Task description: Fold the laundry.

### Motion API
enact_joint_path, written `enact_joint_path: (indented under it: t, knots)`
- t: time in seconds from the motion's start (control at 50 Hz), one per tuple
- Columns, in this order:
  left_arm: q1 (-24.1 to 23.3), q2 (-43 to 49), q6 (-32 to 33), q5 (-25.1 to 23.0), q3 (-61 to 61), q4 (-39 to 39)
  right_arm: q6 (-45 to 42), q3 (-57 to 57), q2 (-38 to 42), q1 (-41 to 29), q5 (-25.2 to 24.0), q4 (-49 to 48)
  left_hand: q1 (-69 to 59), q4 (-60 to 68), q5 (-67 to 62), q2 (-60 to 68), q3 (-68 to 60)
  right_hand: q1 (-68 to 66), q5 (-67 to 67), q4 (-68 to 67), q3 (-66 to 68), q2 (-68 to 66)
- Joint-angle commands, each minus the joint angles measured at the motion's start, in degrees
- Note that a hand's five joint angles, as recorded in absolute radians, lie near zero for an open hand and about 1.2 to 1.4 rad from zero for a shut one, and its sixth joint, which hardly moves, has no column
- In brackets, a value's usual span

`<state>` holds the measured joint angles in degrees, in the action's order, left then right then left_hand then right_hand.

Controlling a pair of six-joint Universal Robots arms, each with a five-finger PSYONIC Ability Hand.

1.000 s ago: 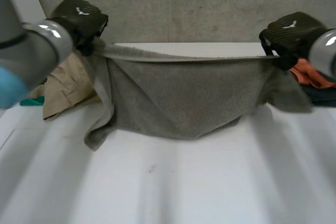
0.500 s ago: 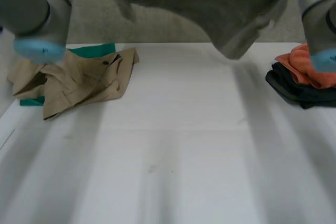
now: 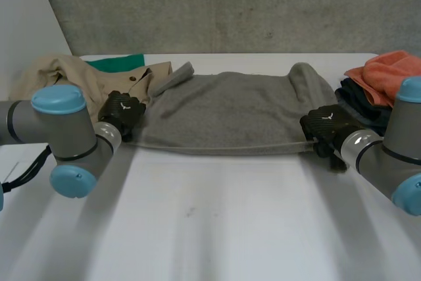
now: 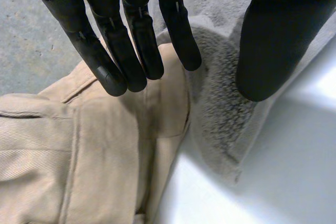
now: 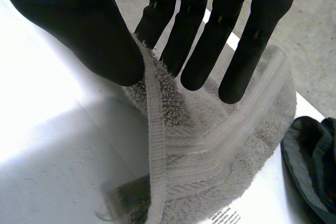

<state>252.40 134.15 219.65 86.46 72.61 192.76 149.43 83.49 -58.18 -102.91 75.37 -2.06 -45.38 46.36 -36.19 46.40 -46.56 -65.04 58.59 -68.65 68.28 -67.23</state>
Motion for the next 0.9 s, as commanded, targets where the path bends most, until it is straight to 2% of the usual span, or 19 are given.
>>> enact_joint_path:
  t: [0.02,0.12,0.16,0.22,0.28,0.3,0.36,0.42,0.5,0.62,0.66,0.7,0.72,0.76,0.78,0.82,0.86,0.9]
  knots:
    - [0.9,-0.74,-0.36,0.03,-0.01,-0.98,1.04,-0.34,-1.93,1.05,0.66,0.56,3.68,-4.66,4.49,-4.7,4.86,-14.96,11.41,-11.35,11.72,-12.77]
    - [2.57,-4.86,-0.71,-0.33,1.13,-5.28,-0.54,-0.08,-1.93,1.66,1.89,0.83,16.82,-17.79,17.62,-17.84,17.99,-14.96,11.41,-11.35,11.72,-12.77]
    - [4.32,-7.93,-1.5,-1.82,1.04,-7.48,-1.85,0.18,-1.76,2.19,2.33,1.0,26.89,-27.86,27.69,-27.91,28.06,-14.96,11.41,-11.35,11.72,-12.77]
    - [7.22,-10.22,-2.73,-6.1,0.17,-9.23,-3.7,0.36,-1.58,2.8,2.15,1.0,35.38,-36.36,36.19,-36.4,36.56,-14.96,11.41,-11.35,11.72,-12.77]
    - [9.25,-9.97,-3.08,-9.98,-2.72,-10.21,-4.32,0.36,-1.23,2.8,2.33,1.0,35.38,-36.36,36.19,-36.4,36.56,-14.96,11.41,-11.35,11.72,-12.77]
    - [10.21,-9.18,-3.26,-11.91,-5.96,-10.9,-4.67,0.45,-1.06,2.63,2.33,1.0,35.38,-36.36,36.19,-36.4,36.56,-14.96,11.41,-11.35,11.72,-12.77]
    - [11.18,-4.46,-3.08,-13.77,-13.33,-13.53,-5.03,0.45,-0.79,2.19,2.33,1.0,35.38,-36.36,36.19,-36.4,36.56,-14.96,11.41,-11.35,11.72,-12.77]
    - [11.27,0.13,-2.12,-13.6,-20.29,-17.31,-5.38,0.71,-0.7,1.4,2.5,1.0,35.38,-36.36,36.19,-36.4,36.56,-14.96,11.41,-11.35,11.72,-12.77]
    - [10.49,10.48,2.61,-13.42,-34.16,-26.26,-5.47,1.07,-0.62,0.78,2.94,0.74,35.38,-36.36,36.19,-36.4,36.56,-14.96,11.41,-11.35,11.72,-12.77]
    - [9.08,19.64,8.95,-13.25,-47.02,-32.09,-5.47,1.24,-0.35,0.78,3.91,0.57,35.38,-36.36,36.19,-36.4,36.56,-14.96,11.41,-11.35,11.72,-12.77]
    - [8.9,22.63,11.41,-12.37,-50.8,-32.18,-5.55,1.24,-0.18,0.78,4.09,0.48,12.26,-13.24,13.07,-13.29,13.44,-14.96,11.41,-11.35,11.72,-12.77]
    - [9.16,24.13,12.56,-10.8,-53.0,-31.66,-5.55,1.24,-0.09,0.78,4.09,0.48,-19.0,18.02,-18.19,17.98,-17.82,-14.96,11.41,-11.35,11.72,-12.77]
    - [9.86,25.35,13.17,-7.65,-55.01,-30.26,-5.73,1.33,0.0,0.87,4.17,0.48,-34.46,33.48,-33.66,33.44,-33.29,-14.96,11.41,-11.35,11.72,-12.77]
    - [10.65,26.68,13.53,-2.73,-57.04,-28.07,-5.82,1.33,0.0,0.87,4.17,0.48,-34.62,33.64,-33.81,33.6,-33.44,-14.96,11.41,-11.35,11.72,-12.77]
    - [11.44,27.82,13.96,2.69,-59.32,-25.09,-5.99,1.33,0.0,0.87,4.17,0.48,-34.62,33.64,-33.81,33.6,-33.44,-14.96,11.41,-11.35,11.72,-12.77]
    - [12.94,29.14,15.19,9.13,-62.05,-21.39,-6.26,1.33,0.0,0.78,4.17,0.48,-34.62,33.64,-33.81,33.6,-33.44,-14.96,11.41,-11.35,11.72,-12.77]
    - [15.48,31.42,19.47,14.66,-65.56,-17.79,-6.43,1.42,-0.09,0.7,4.09,0.48,-34.62,33.64,-33.81,33.6,-33.44,-14.96,11.41,-11.35,11.72,-12.77]
    - [16.46,32.48,21.87,14.79,-66.98,-17.59,-6.7,1.33,-0.17,0.43,4.09,0.48,-34.62,33.64,-33.81,33.6,-33.44,-14.96,11.41,-11.35,11.72,-12.77]
